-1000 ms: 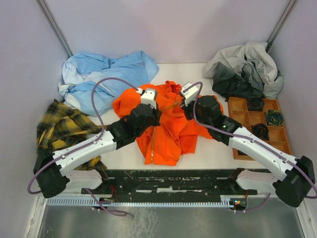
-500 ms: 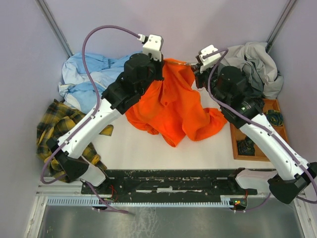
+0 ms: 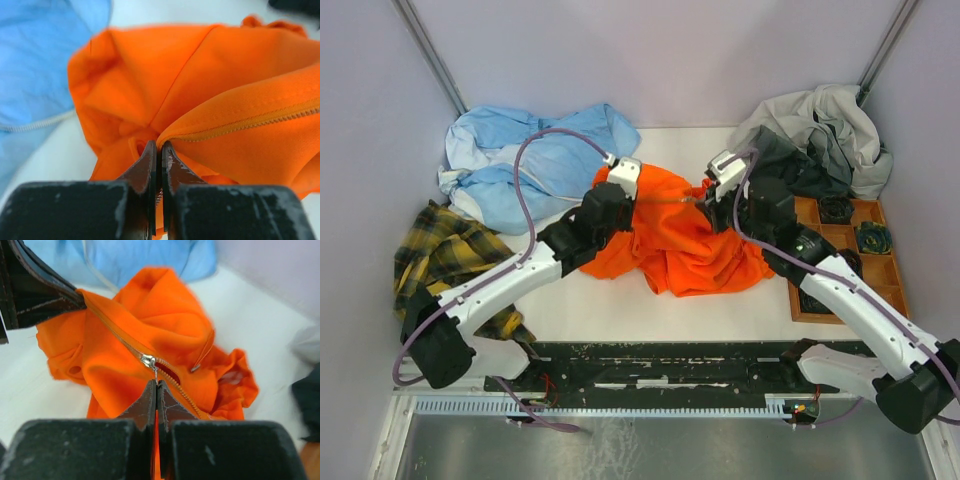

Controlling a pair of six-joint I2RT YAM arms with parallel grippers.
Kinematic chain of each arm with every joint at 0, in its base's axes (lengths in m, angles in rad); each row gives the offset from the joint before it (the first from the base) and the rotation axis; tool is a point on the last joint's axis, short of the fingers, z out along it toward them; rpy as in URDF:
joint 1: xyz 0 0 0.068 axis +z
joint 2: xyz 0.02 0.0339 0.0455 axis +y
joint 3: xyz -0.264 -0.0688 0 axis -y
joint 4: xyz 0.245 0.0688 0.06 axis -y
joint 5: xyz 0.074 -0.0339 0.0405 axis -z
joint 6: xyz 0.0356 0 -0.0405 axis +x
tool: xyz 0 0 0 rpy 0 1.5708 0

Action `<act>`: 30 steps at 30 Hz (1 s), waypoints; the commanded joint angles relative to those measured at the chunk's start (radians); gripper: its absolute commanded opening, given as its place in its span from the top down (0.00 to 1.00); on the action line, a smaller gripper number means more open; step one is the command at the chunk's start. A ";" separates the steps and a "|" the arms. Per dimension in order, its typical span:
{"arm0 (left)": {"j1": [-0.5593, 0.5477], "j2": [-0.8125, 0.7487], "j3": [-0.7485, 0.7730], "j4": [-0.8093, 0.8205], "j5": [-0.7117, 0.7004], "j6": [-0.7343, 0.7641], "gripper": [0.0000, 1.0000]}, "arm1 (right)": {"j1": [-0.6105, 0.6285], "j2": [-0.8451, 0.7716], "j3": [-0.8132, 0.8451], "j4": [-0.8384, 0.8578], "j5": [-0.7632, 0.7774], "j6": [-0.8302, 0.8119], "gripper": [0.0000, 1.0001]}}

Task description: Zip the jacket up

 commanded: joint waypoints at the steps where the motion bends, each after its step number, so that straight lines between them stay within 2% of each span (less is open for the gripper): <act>1: 0.030 -0.077 -0.181 0.052 -0.105 -0.145 0.97 | -0.015 -0.014 -0.101 0.108 -0.093 0.121 1.00; 9: 0.029 -0.163 -0.426 0.065 -0.159 -0.319 0.97 | -0.015 -0.031 -0.245 0.146 -0.080 0.166 1.00; 24: 0.031 -0.424 -0.627 -0.015 -0.404 -0.539 0.97 | -0.017 -0.199 -0.261 0.035 0.237 0.135 1.00; 30: 0.030 -0.459 -0.655 -0.040 -0.428 -0.569 0.97 | -0.025 -0.218 -0.268 0.009 0.333 0.162 1.00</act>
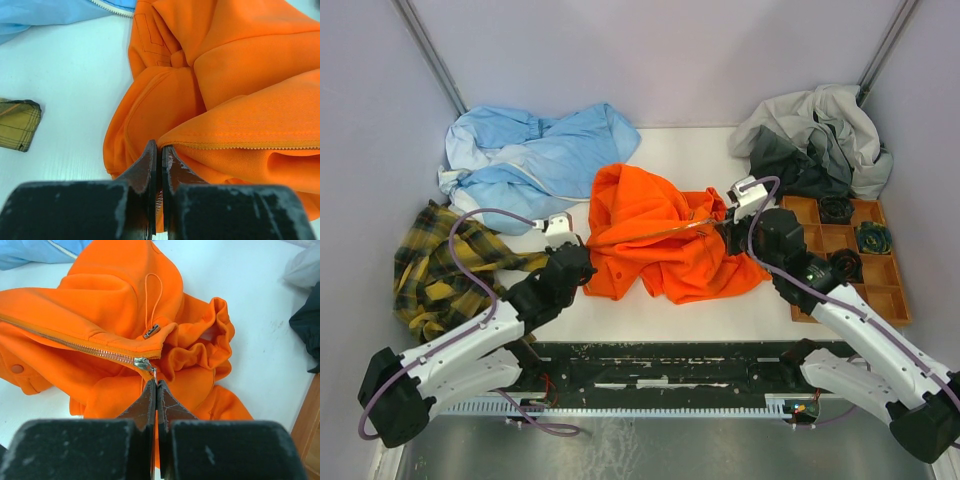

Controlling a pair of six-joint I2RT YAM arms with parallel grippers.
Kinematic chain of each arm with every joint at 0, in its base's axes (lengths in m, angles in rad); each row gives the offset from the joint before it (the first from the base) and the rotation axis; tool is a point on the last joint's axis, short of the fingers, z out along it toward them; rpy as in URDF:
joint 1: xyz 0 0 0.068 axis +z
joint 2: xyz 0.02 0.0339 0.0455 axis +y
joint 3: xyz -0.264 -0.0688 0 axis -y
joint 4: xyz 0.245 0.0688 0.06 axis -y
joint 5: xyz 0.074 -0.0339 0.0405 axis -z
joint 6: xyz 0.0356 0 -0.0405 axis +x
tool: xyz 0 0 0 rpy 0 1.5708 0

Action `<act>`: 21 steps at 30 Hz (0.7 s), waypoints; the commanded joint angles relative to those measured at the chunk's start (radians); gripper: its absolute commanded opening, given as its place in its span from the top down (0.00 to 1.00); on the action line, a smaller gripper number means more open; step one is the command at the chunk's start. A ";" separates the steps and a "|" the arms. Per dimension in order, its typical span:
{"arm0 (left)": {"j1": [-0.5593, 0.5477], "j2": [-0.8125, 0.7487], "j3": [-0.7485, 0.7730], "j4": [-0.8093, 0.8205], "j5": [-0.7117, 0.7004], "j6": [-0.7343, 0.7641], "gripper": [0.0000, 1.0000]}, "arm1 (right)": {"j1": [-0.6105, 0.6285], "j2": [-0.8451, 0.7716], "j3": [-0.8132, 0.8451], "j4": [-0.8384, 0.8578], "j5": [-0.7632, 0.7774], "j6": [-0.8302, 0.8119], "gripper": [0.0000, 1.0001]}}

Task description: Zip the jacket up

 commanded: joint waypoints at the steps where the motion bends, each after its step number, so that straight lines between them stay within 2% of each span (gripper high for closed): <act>1: 0.020 -0.010 -0.029 -0.092 -0.168 -0.051 0.97 | -0.025 -0.037 0.006 0.003 0.198 0.012 1.00; 5: 0.021 -0.009 -0.042 -0.055 -0.084 -0.024 0.97 | -0.024 -0.044 -0.002 0.006 0.153 0.013 1.00; 12: 0.019 -0.017 -0.063 0.032 0.179 -0.073 0.96 | -0.025 -0.070 -0.080 0.042 0.101 0.051 1.00; 21: 0.019 -0.161 -0.139 0.107 0.427 -0.163 0.79 | -0.026 -0.267 -0.190 0.008 0.119 0.082 0.96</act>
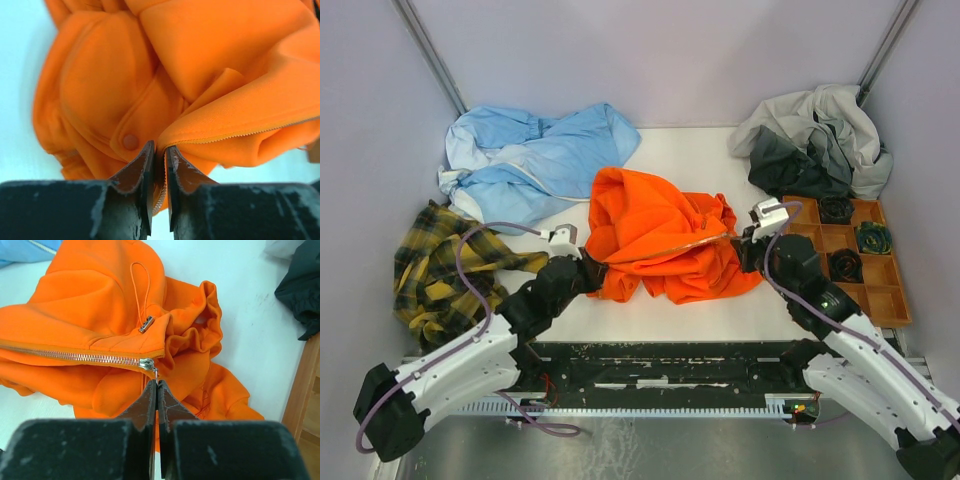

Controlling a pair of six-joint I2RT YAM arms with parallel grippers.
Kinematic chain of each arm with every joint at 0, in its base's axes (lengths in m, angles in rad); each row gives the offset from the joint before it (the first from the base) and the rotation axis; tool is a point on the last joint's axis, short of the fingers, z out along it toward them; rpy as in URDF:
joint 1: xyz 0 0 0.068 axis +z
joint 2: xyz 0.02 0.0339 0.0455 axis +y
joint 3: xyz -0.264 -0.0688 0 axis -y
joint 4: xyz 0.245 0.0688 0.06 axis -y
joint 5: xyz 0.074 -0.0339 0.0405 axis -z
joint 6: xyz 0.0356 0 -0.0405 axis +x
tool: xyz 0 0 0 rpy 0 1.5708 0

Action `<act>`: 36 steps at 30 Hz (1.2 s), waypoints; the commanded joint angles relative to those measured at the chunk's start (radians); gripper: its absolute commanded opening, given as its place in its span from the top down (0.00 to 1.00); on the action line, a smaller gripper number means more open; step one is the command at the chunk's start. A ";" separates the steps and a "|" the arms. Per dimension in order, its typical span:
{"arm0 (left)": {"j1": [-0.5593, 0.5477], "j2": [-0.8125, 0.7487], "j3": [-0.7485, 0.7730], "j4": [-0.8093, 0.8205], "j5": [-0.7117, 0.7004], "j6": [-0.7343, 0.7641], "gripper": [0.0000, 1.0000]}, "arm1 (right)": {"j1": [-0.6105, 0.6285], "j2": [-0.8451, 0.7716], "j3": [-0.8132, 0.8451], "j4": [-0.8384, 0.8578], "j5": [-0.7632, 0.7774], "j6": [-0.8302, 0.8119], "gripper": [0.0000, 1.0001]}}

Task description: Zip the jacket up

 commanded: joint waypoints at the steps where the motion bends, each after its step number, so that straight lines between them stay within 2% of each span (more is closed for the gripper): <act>1: 0.005 -0.098 -0.042 0.038 0.130 -0.087 0.76 | -0.009 -0.120 -0.050 0.020 0.063 0.033 0.93; 6: 0.006 -0.238 -0.024 -0.078 0.099 -0.098 0.63 | -0.010 -0.211 -0.089 -0.052 0.067 0.069 0.73; 10: 0.006 -0.362 0.038 -0.214 0.040 -0.099 0.55 | -0.009 -0.317 -0.062 -0.142 0.163 0.100 0.54; 14: 0.005 -0.475 0.108 -0.363 0.008 -0.096 0.45 | -0.008 -0.420 -0.011 -0.239 0.233 0.107 0.26; 15: 0.005 -0.505 0.124 -0.395 0.005 -0.097 0.42 | -0.008 -0.441 0.001 -0.266 0.251 0.109 0.09; 16: 0.005 -0.536 0.141 -0.426 0.001 -0.096 0.39 | -0.009 -0.462 0.015 -0.290 0.268 0.112 0.02; 21: 0.006 -0.685 0.221 -0.561 -0.043 -0.086 0.32 | -0.008 -0.556 0.071 -0.402 0.352 0.183 0.01; 24: 0.006 -0.757 0.258 -0.623 -0.065 -0.067 0.21 | -0.008 -0.599 0.102 -0.473 0.391 0.237 0.01; 26: 0.005 -0.797 0.272 -0.663 -0.093 -0.062 0.17 | -0.008 -0.626 0.096 -0.498 0.399 0.274 0.01; 31: 0.006 -0.799 0.267 -0.655 -0.077 -0.057 0.11 | -0.008 -0.690 0.056 -0.499 0.392 0.304 0.01; 36: 0.005 -0.799 0.271 -0.649 -0.109 -0.041 0.09 | -0.008 -0.716 0.052 -0.502 0.389 0.296 0.01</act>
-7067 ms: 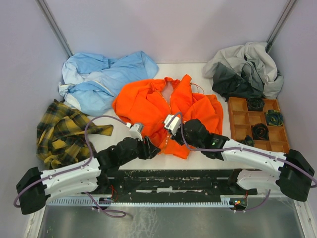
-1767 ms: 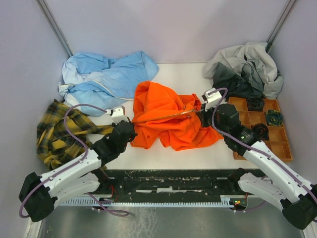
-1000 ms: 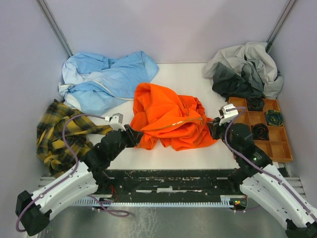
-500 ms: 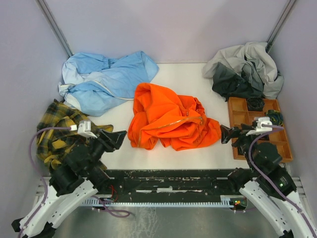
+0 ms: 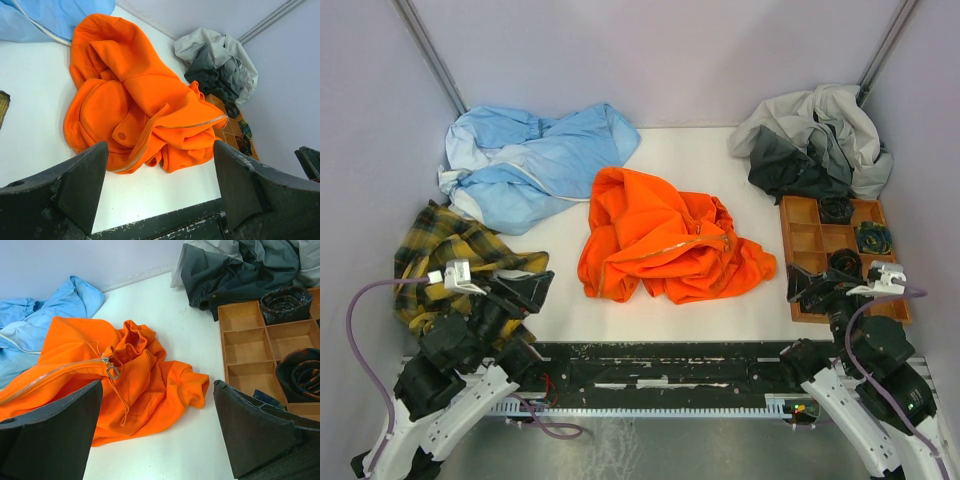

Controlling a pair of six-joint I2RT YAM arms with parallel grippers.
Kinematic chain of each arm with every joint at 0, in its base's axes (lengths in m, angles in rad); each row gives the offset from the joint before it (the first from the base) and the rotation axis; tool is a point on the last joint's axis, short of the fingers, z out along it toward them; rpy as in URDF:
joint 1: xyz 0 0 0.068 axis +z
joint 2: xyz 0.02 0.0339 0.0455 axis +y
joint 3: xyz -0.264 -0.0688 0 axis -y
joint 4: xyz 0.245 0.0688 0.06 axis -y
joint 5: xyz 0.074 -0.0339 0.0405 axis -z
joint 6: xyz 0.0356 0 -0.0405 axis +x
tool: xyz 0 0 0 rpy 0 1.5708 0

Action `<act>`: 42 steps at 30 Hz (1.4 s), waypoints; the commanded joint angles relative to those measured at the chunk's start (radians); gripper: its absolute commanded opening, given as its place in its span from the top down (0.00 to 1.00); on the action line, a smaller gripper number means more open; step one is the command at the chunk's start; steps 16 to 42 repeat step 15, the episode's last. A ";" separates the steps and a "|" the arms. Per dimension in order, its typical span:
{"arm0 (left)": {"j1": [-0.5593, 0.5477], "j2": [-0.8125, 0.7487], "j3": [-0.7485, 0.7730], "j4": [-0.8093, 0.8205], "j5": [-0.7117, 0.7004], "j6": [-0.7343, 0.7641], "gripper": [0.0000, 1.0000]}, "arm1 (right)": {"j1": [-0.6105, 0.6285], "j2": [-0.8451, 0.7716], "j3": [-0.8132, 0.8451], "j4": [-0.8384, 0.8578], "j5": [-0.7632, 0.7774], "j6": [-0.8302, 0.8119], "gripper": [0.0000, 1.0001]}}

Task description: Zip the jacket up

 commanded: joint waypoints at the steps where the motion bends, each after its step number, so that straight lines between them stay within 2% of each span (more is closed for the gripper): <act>1: 0.005 -0.005 0.007 0.002 -0.041 0.023 0.09 | -0.001 -0.001 -0.003 0.003 0.021 0.019 0.01; 42: 0.006 -0.005 -0.010 -0.001 -0.035 0.003 0.09 | -0.002 -0.017 -0.015 0.022 0.018 0.013 0.01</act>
